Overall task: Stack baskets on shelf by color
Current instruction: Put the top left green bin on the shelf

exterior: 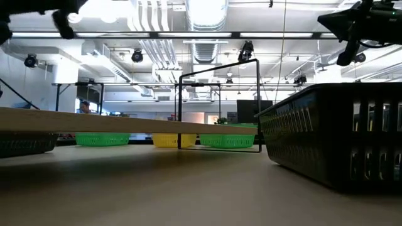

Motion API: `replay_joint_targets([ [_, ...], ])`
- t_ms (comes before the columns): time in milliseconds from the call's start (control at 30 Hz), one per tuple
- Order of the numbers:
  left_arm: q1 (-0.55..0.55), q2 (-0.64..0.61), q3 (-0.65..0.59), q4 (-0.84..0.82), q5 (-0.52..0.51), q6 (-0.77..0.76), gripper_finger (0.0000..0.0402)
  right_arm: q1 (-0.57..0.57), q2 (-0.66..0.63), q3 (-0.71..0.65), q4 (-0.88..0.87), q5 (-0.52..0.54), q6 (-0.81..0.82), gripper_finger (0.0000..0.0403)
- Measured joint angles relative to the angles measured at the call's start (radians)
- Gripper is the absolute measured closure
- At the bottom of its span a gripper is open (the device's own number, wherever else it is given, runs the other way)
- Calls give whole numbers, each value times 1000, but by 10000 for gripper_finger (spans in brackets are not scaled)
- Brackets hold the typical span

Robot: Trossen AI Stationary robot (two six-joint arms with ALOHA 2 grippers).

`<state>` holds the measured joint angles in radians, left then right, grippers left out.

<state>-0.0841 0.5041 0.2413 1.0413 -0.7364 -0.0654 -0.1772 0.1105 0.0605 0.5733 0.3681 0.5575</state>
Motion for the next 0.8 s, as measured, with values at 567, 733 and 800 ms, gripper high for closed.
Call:
replay_joint_targets([
  [567,355,549,988,-1854,45,-610,402,0,257,399,-569,-4,100,394],
  [733,553,744,1102,-2007,299,-586,394,0,332,512,-728,-1,65,394],
  [800,619,814,1125,-2059,349,-532,377,0,357,541,-757,-1,62,394],
])
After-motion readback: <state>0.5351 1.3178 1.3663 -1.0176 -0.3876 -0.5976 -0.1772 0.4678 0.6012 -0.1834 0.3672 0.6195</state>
